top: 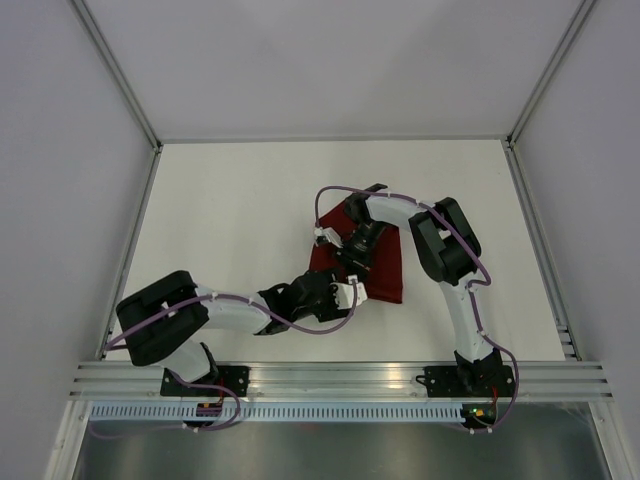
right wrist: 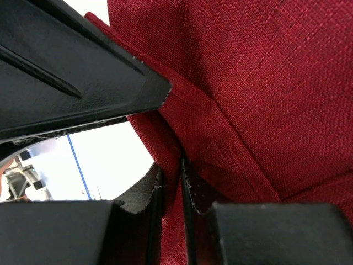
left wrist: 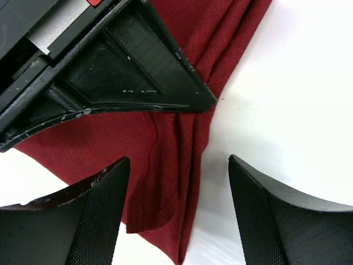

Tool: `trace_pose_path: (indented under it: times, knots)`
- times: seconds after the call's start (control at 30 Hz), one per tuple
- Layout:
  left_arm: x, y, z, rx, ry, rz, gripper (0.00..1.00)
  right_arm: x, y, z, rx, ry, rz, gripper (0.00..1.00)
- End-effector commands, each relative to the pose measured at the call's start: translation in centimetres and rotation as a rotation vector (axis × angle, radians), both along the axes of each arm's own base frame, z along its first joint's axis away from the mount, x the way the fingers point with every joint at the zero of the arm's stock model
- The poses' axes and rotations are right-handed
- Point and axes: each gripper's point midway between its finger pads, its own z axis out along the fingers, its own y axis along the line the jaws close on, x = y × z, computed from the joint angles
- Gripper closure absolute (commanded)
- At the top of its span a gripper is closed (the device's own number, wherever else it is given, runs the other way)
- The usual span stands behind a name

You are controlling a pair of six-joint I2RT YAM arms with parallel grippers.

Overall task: Fold the napkin, place the utensils inside, and roll it up
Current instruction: Roll the napkin with the utensil

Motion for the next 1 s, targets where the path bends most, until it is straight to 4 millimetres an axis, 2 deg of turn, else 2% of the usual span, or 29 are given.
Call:
trace_pose_path:
  times: [0.0,0.23,0.37,0.43,0.53,0.57,0.63,0.67,0.7,0.77,0.97]
  knots:
    - [1.4,-1.7,2.1,-0.019,-0.116,-0.031,0.23,1.1,-3.8,-6.3,-0.154,-0.101,0.12,0.92]
    - [1.0,-2.2,0.2,0.053,-0.101,-0.078,0.25,1.1,-3.9,-6.4,-0.158,-0.095,0.121,0.92]
    - [0.3,-2.4,-1.1,0.095,-0.057,-0.106,0.32,1.1,-3.9,-6.4,-0.158,-0.095,0.121,0.92]
    - [-0.2,-2.2,-2.0,0.119,-0.023,-0.118,0.41,1.2,-3.9,-6.4,-0.156,-0.094,0.12,0.92]
    - [-0.7,-2.0,-3.2,0.166,0.028,-0.129,0.64,1.2,-3.9,-6.5,-0.155,-0.092,0.116,0.92]
    - [-0.7,-2.4,-3.0,0.164,0.034,-0.134,0.75,1.2,-3.8,-6.4,-0.152,-0.094,0.116,0.92]
    - [-1.1,-2.1,-3.6,0.187,0.068,-0.135,0.84,1.4,-3.8,-6.3,-0.148,-0.097,0.111,0.92]
    - [-1.0,-2.6,-3.3,0.181,0.072,-0.136,0.92,1.3,-3.8,-6.3,-0.15,-0.098,0.111,0.92]
    - [-1.2,-2.6,-3.5,0.186,0.098,-0.128,0.95,1.4,-3.7,-6.2,-0.148,-0.102,0.109,0.91]
    - [-1.3,-2.4,-4.1,0.224,0.149,-0.118,0.98,1.7,-3.6,-5.8,-0.143,-0.118,0.1,0.88]
    - [-2.2,-2.8,-4.3,0.201,0.256,-0.118,0.98,2.9,-2.7,-2.9,-0.084,-0.194,0.051,0.57]
